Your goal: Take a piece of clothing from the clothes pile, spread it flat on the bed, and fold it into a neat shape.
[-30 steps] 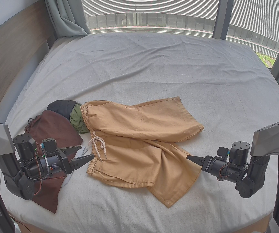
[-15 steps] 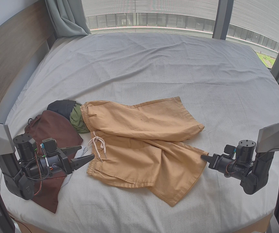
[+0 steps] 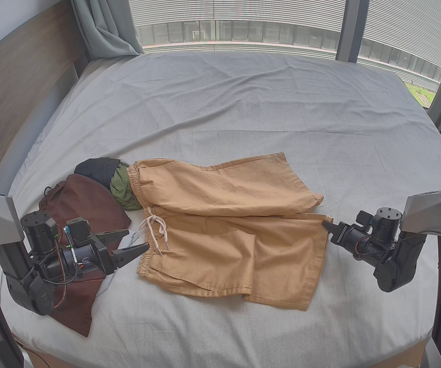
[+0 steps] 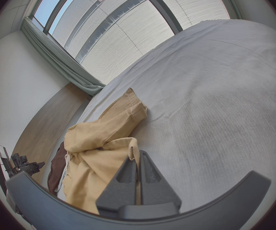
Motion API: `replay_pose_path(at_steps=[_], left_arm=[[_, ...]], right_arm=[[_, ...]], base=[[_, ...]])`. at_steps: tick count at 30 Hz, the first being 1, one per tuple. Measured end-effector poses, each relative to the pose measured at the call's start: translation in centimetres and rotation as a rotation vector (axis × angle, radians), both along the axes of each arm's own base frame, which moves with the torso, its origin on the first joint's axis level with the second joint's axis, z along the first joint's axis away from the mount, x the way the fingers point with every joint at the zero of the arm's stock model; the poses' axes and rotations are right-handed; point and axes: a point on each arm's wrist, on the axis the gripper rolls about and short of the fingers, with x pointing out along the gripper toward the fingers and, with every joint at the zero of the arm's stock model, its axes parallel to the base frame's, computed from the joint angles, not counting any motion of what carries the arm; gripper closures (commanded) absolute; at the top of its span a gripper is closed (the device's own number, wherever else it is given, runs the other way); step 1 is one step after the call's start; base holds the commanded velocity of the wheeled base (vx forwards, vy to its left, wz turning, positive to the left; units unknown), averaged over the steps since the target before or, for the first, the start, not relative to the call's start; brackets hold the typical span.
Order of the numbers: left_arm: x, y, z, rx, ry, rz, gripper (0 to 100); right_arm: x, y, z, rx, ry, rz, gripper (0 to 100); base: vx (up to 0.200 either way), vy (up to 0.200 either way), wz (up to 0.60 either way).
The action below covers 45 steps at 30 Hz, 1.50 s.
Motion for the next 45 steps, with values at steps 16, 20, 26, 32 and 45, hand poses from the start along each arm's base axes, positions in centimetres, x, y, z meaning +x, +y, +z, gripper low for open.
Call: replay_pose_path(at_steps=[16,20,26,32,45], left_arm=[[0.2,0.1,0.1,-0.006,-0.004,-0.004,0],[0.2,0.1,0.1,-0.006,-0.005,-0.006,0],[0.2,0.1,0.1,-0.007,-0.002,-0.006,0],[0.2,0.1,-0.1,-0.007,0.003,-0.007,0],[0.1,0.3,-0.3,-0.006,0.014,0.000,0]], right_arm=[[1.9,0.6,0.0,0.008,-0.064,-0.002,100],[1.9,0.7,0.0,0.007,-0.066,0.001,100],[1.9,0.7,0.2,0.004,-0.071,0.001,0],[1.0,0.6,1.3,0.001,-0.073,-0.001,0],[-2.4,0.4,4.7,-0.065,-0.113,0.057,0]], base=[[0.000,0.000,0.00],[0.000,0.000,0.00],[0.000,0.000,0.00],[0.000,0.000,0.00],[0.000,0.000,0.00]])
